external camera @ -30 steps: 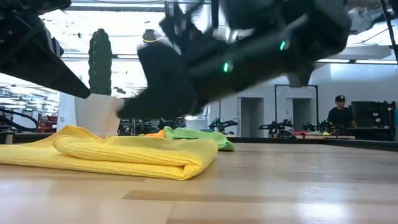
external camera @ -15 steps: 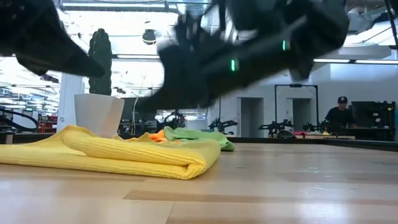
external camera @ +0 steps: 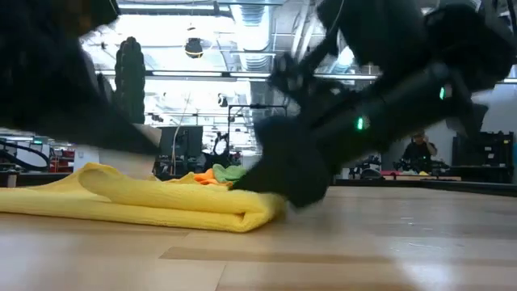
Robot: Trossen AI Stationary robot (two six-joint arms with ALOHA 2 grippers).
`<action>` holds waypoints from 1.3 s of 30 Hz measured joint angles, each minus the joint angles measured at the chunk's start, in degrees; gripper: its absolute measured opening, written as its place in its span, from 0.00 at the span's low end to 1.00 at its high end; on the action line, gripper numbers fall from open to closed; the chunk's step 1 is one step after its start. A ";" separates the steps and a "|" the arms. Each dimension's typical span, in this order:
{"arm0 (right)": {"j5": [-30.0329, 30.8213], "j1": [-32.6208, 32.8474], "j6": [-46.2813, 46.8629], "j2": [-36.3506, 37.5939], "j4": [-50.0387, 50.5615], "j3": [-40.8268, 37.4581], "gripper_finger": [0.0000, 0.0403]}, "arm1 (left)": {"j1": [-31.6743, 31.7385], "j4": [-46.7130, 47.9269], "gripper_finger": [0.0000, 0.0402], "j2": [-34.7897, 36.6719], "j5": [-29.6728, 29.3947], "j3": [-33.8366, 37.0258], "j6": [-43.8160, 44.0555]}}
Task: Fold microfiber towels
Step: Fold the yellow microfiber towel
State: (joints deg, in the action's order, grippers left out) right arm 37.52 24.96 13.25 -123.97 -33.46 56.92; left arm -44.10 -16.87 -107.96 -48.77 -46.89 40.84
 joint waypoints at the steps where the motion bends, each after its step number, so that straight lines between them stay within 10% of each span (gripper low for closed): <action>1: -0.07 -0.11 1.17 -0.96 -0.19 0.05 0.20 | 0.49 0.13 0.00 -0.95 1.76 -0.18 -0.02; 16: -5.68 3.91 -9.05 2.85 -13.44 0.21 0.20 | 1.73 3.41 0.00 -2.72 8.48 -0.31 5.78; 39: -15.95 5.43 1.47 -1.63 -5.60 0.61 0.20 | 2.41 1.58 0.00 -0.91 5.00 -0.13 4.34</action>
State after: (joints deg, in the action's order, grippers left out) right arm 21.57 30.39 14.72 -125.61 -39.06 57.53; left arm -41.69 -15.30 -108.87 -43.77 -47.02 45.17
